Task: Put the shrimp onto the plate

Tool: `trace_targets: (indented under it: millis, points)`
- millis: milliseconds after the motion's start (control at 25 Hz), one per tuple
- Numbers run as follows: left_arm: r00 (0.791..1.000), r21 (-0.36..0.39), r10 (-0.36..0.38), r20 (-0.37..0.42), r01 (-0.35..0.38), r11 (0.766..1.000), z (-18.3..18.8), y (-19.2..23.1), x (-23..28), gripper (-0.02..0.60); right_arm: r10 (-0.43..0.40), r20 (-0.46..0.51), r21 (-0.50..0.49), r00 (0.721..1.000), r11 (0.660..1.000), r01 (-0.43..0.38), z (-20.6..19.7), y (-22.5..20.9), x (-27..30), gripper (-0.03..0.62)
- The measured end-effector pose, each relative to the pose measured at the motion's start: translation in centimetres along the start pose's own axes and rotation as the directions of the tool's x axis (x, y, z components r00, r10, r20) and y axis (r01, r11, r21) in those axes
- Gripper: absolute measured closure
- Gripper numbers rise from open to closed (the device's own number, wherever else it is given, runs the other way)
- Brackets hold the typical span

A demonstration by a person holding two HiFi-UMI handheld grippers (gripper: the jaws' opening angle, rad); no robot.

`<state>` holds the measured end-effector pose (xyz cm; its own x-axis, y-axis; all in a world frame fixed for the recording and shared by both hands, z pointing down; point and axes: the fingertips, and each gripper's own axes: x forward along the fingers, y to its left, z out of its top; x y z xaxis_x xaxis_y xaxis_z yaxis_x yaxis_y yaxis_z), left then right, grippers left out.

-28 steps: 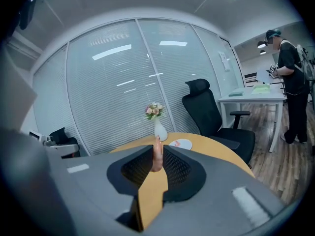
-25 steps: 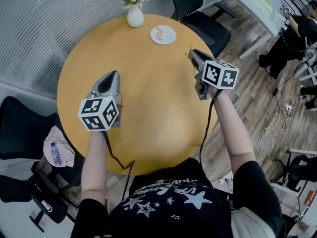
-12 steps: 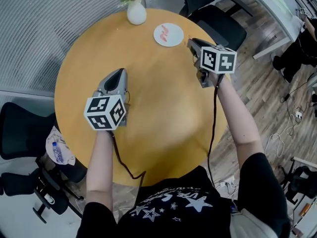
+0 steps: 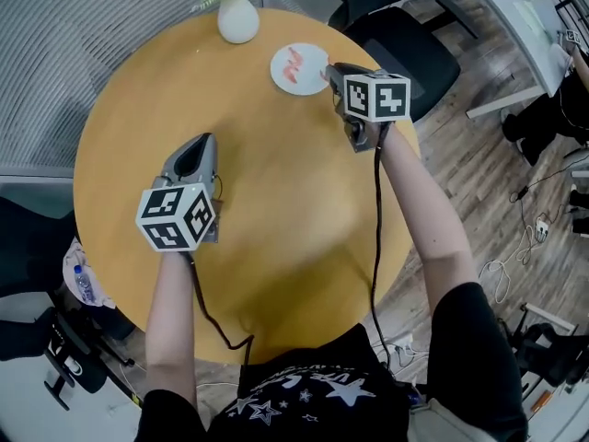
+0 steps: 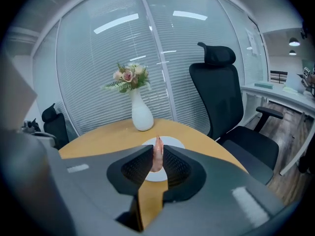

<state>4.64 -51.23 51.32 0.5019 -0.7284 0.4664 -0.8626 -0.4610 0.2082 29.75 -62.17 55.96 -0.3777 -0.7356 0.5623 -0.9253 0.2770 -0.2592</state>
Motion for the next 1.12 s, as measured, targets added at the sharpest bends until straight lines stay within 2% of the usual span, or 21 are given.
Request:
trace_targets:
  millis: [400,560,1120]
  points:
    - [0.999,-0.047,0.026,-0.021,-0.027,0.999,-1.7,0.4,1.7,0.580,-0.040,-0.137,-0.085,0.990,0.996,0.028,-2.2,-0.6,5.4,0.526]
    - [0.999,-0.059,0.031,-0.027,-0.033,0.998,-2.2,0.5,2.0,0.580,-0.040,-0.161,-0.071,0.986,0.997,0.029,-2.7,-0.5,6.3,0.526]
    - [0.998,-0.079,0.029,-0.054,-0.033,0.996,-3.9,1.6,2.4,0.580,-0.122,-0.256,-0.141,0.959,0.986,0.088,-4.2,-1.3,8.8,0.526]
